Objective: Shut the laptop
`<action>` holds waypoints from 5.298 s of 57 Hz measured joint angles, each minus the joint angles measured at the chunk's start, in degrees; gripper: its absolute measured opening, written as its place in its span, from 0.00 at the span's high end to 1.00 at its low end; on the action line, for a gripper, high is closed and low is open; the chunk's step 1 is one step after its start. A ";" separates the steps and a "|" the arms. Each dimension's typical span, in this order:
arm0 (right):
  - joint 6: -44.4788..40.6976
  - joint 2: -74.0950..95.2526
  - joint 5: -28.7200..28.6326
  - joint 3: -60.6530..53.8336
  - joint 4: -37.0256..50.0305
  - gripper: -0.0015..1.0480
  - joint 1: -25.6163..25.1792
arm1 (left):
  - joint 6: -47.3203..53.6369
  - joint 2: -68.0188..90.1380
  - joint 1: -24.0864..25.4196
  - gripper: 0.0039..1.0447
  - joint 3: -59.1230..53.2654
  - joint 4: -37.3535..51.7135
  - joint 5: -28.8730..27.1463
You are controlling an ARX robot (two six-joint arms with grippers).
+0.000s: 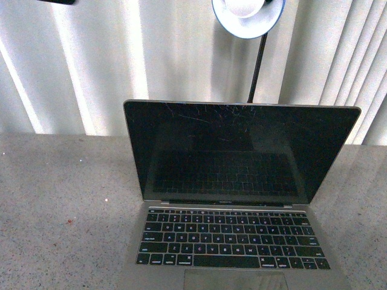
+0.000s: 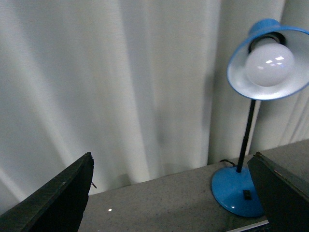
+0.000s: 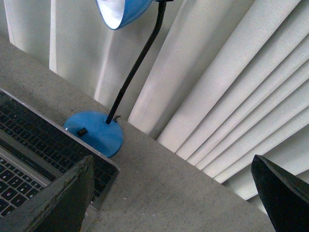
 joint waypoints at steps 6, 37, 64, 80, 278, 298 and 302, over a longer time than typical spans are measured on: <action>-1.81 1.95 -2.60 1.75 0.02 0.29 0.68 | 3.17 5.07 -2.10 0.06 4.85 -4.15 -1.84; -20.04 14.10 -10.91 12.57 -11.69 0.97 2.14 | 19.67 19.34 -6.38 0.86 20.83 -20.70 -6.05; -28.92 22.95 -8.70 21.97 -20.50 0.97 5.18 | 24.02 22.95 -6.62 0.97 22.34 -26.14 -3.43; -30.23 25.62 -8.50 24.37 -22.45 0.97 8.00 | 24.70 23.28 -6.64 0.97 22.67 -27.08 -2.80; -41.09 25.53 -5.62 7.65 -29.44 0.97 14.67 | 23.26 21.84 -7.65 0.97 4.63 -27.54 5.97; -41.09 26.29 -5.38 7.08 -28.44 0.97 15.17 | 22.36 22.67 -7.43 0.97 3.19 -26.43 6.43; -41.09 26.43 -5.40 6.78 -28.04 0.97 15.23 | 22.32 22.69 -7.39 0.97 2.86 -26.08 6.49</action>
